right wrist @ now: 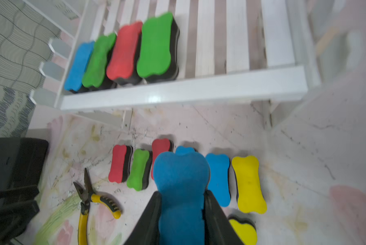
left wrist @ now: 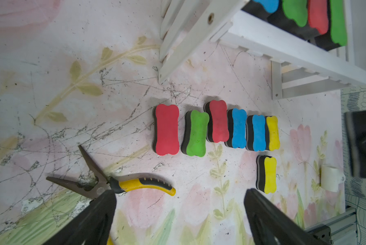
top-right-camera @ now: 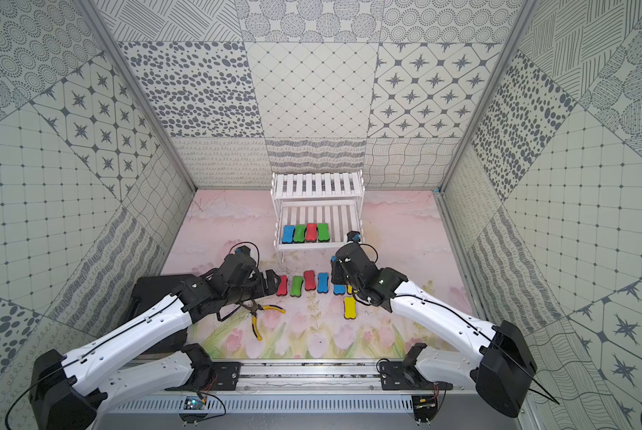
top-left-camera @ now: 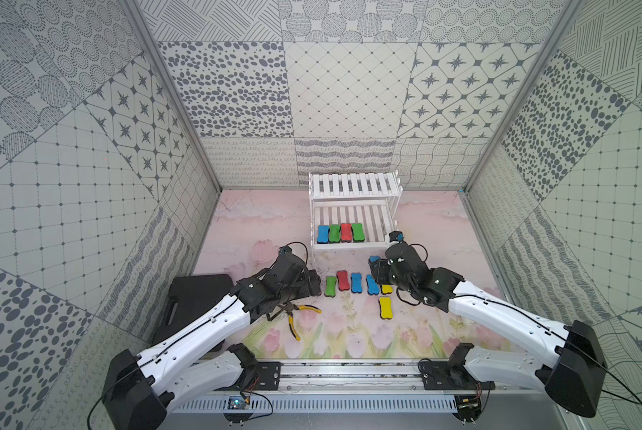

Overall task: Remove the whiteboard erasers from the shelf
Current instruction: Place the whiteboard eraser at the center of the board.

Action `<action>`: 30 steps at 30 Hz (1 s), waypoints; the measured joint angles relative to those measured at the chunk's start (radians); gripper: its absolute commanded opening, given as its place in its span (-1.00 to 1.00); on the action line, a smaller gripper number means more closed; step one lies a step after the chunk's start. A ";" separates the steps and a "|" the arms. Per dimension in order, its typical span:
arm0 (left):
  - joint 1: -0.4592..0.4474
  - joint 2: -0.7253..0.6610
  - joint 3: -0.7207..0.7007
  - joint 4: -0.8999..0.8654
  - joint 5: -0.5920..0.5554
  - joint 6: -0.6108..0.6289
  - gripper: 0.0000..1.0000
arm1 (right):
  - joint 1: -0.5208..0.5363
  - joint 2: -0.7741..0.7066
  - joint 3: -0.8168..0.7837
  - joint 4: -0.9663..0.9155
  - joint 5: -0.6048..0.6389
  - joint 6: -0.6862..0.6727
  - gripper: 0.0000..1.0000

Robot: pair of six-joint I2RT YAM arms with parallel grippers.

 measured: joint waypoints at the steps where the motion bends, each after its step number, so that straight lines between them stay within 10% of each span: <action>1: 0.000 0.000 0.000 0.000 0.000 0.000 0.98 | 0.021 -0.002 -0.022 -0.011 0.000 0.023 -0.41; 30: 0.007 -0.044 0.000 -0.031 -0.003 0.000 0.98 | 0.147 0.248 -0.077 -0.074 -0.021 0.212 -0.21</action>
